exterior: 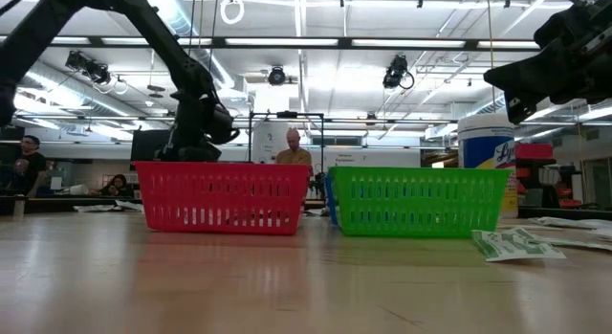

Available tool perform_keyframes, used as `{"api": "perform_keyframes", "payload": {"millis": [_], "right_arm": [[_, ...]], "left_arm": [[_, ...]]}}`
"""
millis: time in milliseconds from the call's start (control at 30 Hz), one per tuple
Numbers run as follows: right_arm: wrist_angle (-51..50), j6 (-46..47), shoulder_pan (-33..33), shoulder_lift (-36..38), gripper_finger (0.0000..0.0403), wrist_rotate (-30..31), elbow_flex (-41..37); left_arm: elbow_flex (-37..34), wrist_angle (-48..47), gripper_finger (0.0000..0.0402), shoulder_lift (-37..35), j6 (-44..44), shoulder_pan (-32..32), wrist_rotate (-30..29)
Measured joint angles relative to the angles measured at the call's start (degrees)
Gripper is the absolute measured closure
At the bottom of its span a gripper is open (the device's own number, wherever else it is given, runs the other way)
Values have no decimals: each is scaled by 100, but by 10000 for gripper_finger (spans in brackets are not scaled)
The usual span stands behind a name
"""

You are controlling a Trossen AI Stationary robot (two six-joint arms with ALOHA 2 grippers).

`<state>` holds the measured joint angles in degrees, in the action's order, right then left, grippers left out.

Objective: Pick & Place First Aid Supplies
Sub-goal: Put the gray towelette pack into the black bin

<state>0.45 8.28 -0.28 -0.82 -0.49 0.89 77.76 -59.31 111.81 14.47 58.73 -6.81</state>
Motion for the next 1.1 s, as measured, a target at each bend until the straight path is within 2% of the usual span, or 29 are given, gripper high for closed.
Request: {"api": "perform_keyframes", "payload": {"millis": [267,867,1100], "right_arm": [[0,1,-1,0,385,2,0],[0,1,-1,0,385,2,0],[0,1,1,-1,385,2,0]], "left_arm": [[4,72,19,354,332,-1,-329],[28,206,21,603,805,89,-307],[19,190,68,617,917,91,-178]]}}
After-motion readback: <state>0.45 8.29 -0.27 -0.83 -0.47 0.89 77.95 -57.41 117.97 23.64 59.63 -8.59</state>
